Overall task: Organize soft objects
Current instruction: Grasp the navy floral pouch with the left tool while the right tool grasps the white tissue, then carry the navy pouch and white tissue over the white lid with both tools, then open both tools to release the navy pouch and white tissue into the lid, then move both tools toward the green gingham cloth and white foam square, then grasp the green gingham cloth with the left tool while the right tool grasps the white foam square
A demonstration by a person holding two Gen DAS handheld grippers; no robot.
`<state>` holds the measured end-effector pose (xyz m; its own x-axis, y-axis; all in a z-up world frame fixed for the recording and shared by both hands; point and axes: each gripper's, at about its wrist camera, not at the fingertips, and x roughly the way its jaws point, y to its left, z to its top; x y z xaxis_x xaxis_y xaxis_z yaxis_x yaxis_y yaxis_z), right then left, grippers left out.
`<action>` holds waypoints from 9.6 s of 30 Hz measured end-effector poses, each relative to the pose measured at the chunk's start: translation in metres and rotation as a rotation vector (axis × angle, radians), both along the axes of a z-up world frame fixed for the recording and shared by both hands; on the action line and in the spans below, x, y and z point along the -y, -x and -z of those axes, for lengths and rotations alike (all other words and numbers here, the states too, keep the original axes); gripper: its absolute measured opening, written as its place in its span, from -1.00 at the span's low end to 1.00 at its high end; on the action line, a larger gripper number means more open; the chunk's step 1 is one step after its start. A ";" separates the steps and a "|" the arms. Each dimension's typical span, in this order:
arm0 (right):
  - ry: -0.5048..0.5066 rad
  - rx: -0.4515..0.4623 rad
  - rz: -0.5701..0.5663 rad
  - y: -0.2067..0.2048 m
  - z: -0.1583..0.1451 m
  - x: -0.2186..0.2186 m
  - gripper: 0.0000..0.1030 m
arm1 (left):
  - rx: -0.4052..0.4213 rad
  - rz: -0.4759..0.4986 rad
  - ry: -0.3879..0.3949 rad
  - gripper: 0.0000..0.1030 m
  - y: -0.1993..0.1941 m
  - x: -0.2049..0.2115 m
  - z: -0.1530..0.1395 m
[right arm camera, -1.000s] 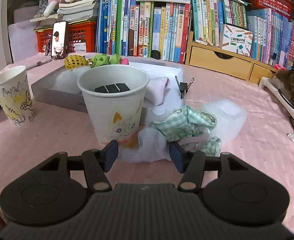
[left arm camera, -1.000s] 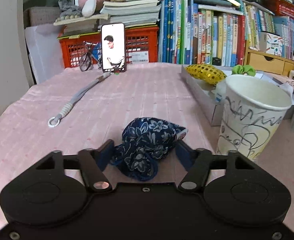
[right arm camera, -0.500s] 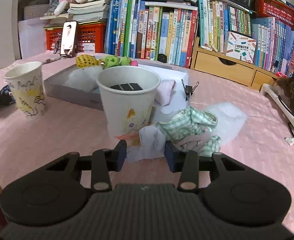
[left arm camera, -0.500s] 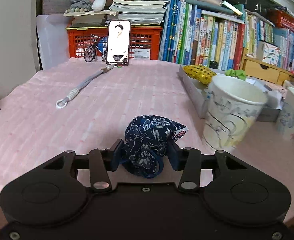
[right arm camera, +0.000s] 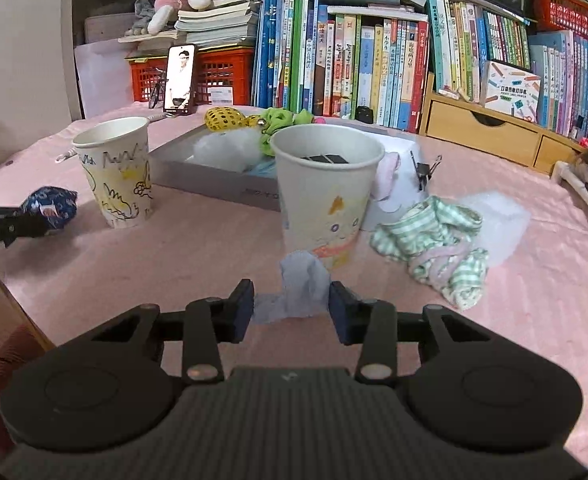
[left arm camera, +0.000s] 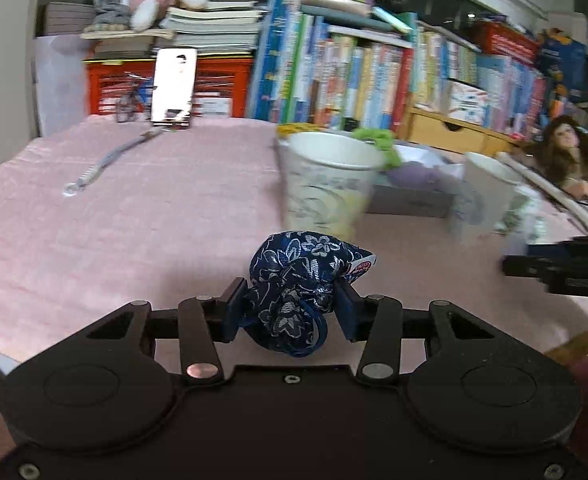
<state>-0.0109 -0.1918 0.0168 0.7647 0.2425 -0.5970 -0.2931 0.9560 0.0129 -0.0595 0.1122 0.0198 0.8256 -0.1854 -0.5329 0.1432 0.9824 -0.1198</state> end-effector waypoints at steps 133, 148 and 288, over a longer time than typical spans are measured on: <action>-0.224 -0.230 0.134 -0.236 -0.033 0.074 -0.23 | -0.228 0.140 -0.132 -0.13 -0.333 0.219 -0.046; -0.299 -0.226 0.151 -0.229 -0.031 0.081 0.19 | -0.195 0.133 -0.102 0.08 -0.322 0.205 -0.059; -0.306 -0.365 0.126 -0.066 -0.019 0.123 0.41 | 0.039 0.231 -0.013 0.04 -0.018 0.257 0.012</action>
<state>0.0555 -0.3148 0.0358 0.5537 0.3674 -0.7473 -0.0991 0.9201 0.3789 -0.0413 -0.1449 0.0083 0.7821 -0.3649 -0.5051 0.3683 0.9246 -0.0978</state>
